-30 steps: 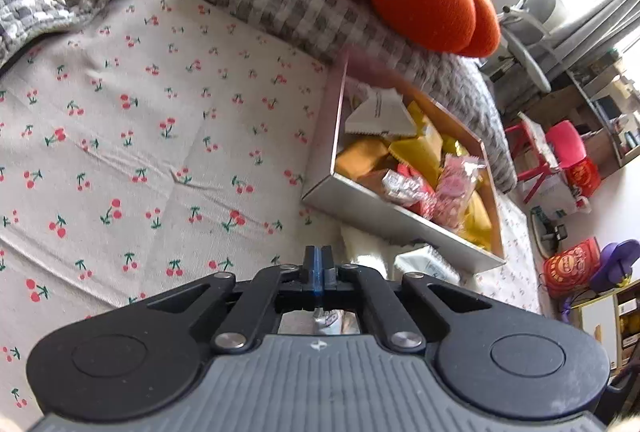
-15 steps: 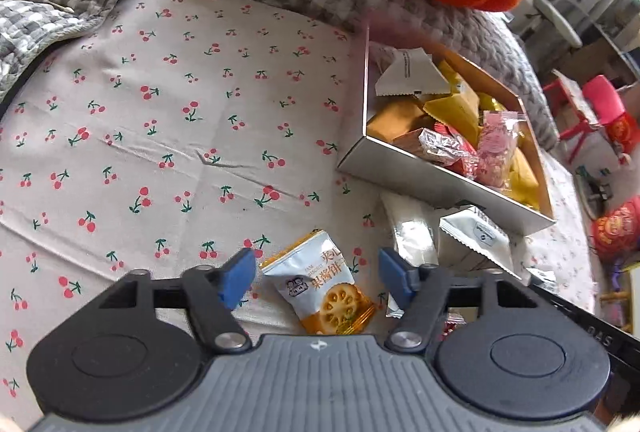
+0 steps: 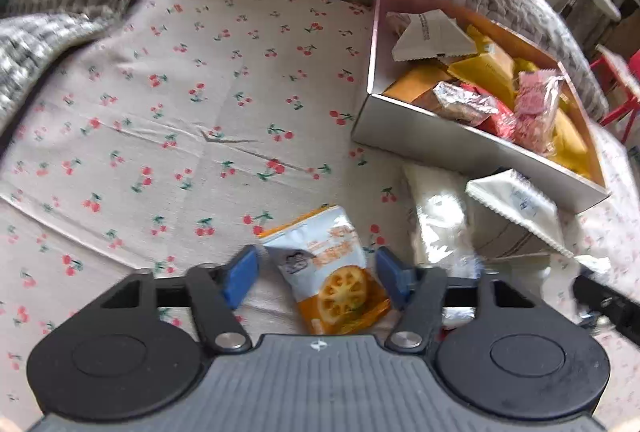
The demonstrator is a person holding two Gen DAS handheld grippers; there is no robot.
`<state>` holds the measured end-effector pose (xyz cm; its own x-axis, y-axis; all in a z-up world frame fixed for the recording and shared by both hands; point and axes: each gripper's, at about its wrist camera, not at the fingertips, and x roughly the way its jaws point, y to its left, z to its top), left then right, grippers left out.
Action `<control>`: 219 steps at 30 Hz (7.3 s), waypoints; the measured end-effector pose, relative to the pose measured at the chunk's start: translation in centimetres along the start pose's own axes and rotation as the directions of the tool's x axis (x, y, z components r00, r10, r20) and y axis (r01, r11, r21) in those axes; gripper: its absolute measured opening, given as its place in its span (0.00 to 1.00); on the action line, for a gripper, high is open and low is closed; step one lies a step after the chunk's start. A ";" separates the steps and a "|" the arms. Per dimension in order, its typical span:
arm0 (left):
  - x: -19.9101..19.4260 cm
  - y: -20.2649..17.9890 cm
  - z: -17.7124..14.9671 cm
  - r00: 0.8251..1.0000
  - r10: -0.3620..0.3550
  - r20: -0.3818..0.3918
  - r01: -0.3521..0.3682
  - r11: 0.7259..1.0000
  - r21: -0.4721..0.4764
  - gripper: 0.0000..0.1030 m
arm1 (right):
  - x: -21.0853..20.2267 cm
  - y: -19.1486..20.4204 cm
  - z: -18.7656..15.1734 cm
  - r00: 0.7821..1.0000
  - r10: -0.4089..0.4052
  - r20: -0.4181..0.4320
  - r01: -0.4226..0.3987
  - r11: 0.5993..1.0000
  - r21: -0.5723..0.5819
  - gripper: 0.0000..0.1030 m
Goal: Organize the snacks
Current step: 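Carry the biscuit bag and truffle wrapper over the box with both tools, then open both tools over the box to drop the two snacks, then withdraw both tools toward the red candy packet and white wafer bar, then grasp the red candy packet with the left tool while the right tool grasps the white wafer bar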
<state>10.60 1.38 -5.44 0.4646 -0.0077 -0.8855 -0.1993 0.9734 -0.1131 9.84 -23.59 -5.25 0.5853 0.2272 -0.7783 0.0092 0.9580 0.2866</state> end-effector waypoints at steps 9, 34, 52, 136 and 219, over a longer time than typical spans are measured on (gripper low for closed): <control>-0.4 1.9 0.2 0.999 -0.047 0.020 0.048 0.998 -0.045 0.34 | -0.6 0.0 0.1 1.000 0.008 0.014 -0.008 1.000 0.001 0.22; -3.3 0.1 5.2 0.899 -0.347 0.267 0.357 0.934 0.013 0.35 | -0.8 1.2 4.0 0.968 0.166 0.188 -0.185 0.979 0.090 0.22; -0.5 -2.9 5.7 0.875 -0.321 0.362 0.302 0.947 0.111 0.35 | 2.7 2.8 6.9 0.917 0.270 0.294 -0.323 0.935 0.145 0.22; -1.4 -2.2 -3.3 0.945 -0.323 -0.040 0.324 0.922 0.213 0.38 | -1.5 -0.1 -2.4 0.998 0.045 0.032 -0.040 0.991 -0.129 0.93; -7.4 -0.5 -3.1 0.856 -0.489 0.169 0.352 0.789 0.503 0.28 | -4.0 3.4 -3.5 0.971 0.177 0.162 -0.147 0.972 -0.181 0.45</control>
<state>4.64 0.22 -0.24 0.6409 -0.4442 -0.6260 0.4405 0.8807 -0.1739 4.72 -20.62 -3.12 0.7013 0.3617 -0.6143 -0.2238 0.9299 0.2920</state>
